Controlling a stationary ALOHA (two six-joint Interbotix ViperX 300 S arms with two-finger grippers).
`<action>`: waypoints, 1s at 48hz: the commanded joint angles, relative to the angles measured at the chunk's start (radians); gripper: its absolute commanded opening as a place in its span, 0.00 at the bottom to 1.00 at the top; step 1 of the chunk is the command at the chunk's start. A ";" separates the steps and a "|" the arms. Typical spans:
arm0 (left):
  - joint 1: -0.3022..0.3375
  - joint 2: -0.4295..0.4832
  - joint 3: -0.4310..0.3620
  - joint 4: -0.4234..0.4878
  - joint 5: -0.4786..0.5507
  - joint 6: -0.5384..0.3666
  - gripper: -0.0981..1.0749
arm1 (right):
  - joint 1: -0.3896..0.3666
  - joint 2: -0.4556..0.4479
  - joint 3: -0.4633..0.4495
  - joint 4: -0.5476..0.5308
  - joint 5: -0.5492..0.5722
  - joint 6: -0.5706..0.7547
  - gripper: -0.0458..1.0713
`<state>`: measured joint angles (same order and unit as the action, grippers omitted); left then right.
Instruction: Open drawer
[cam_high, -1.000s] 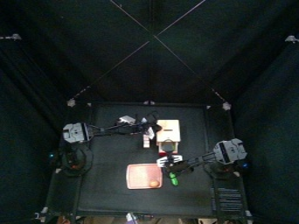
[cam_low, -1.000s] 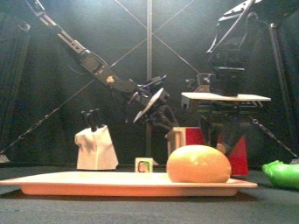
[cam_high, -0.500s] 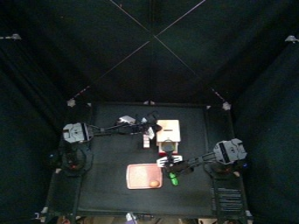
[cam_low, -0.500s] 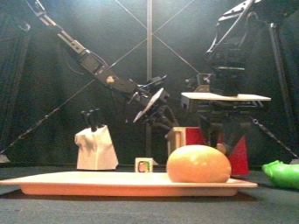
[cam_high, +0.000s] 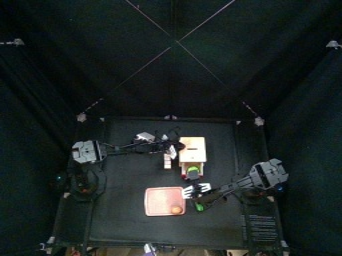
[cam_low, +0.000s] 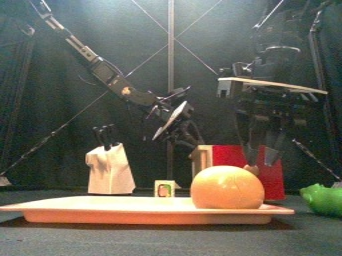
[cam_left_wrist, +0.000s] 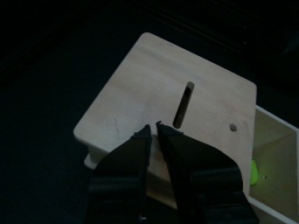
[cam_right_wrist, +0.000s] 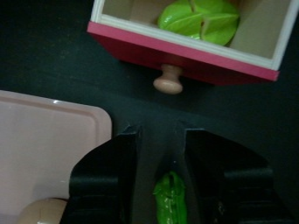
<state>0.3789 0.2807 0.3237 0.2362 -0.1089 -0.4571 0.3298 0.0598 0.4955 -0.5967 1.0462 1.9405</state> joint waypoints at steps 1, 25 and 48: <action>0.003 -0.055 -0.009 0.002 -0.006 0.003 0.59 | 0.009 -0.061 -0.014 -0.028 0.005 0.000 0.71; -0.040 -0.273 0.132 0.089 -0.104 0.002 0.59 | 0.005 -0.258 0.089 -0.178 0.000 -0.003 0.71; -0.072 -0.419 0.354 0.066 -0.305 0.002 0.59 | -0.242 -0.305 0.114 -0.038 -0.150 -0.422 0.71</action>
<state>0.3175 -0.1166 0.6765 0.3022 -0.3988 -0.4587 0.1273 -0.2362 0.6289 -0.6550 0.9189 1.5892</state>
